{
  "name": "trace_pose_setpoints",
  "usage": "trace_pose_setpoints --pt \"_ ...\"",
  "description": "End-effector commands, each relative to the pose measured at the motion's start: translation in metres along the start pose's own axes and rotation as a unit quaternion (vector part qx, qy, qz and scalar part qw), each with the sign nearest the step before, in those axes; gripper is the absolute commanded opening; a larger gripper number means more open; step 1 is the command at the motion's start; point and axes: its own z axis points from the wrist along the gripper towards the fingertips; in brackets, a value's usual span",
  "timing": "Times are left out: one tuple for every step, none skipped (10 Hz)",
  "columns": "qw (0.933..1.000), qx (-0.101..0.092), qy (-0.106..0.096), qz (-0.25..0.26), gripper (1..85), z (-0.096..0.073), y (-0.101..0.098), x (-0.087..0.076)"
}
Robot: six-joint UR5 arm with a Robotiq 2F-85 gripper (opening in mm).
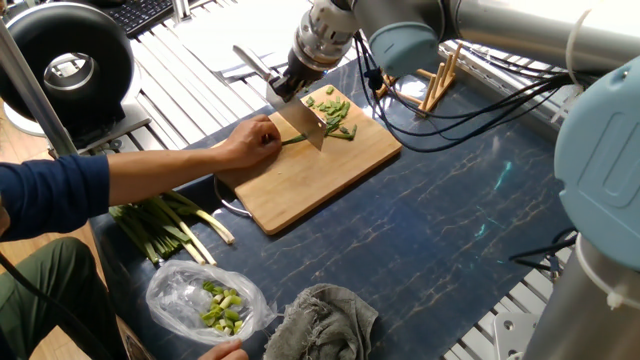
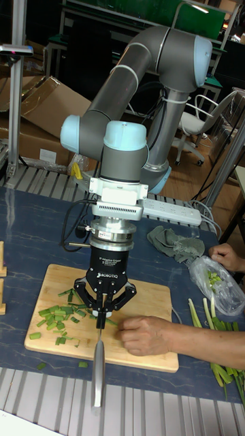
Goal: Chop the scallions
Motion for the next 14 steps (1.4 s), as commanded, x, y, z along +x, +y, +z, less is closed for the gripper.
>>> trace_pose_setpoints --pt "0.9999 -0.004 0.007 0.008 1.3 -0.004 0.001 0.008" --pt "0.9999 -0.001 0.008 0.008 1.3 -0.005 0.001 0.010" --pt "0.9999 -0.001 0.008 0.009 1.3 -0.005 0.002 0.013" --pt "0.9999 0.000 0.010 0.008 1.3 -0.008 0.001 0.017" --pt "0.9999 -0.001 0.011 0.005 1.3 -0.010 0.000 0.020" --pt "0.9999 -0.001 0.012 0.000 1.3 -0.012 -0.003 0.026" --pt "0.9999 0.000 0.013 -0.004 1.3 -0.014 -0.006 0.032" --pt "0.9999 0.005 0.015 -0.006 1.3 -0.017 -0.005 0.040" --pt "0.9998 0.006 0.016 -0.006 1.3 -0.020 -0.003 0.045" --pt "0.9998 0.008 0.018 -0.007 1.3 -0.021 -0.001 0.050" --pt "0.9997 0.011 0.018 -0.010 1.3 -0.022 0.000 0.053" --pt "0.9996 0.014 0.021 -0.016 1.3 -0.026 0.001 0.058" --pt "0.9992 0.018 0.027 -0.024 1.3 -0.030 0.000 0.062" --pt "0.9987 0.021 0.032 -0.035 1.3 -0.034 -0.002 0.065"
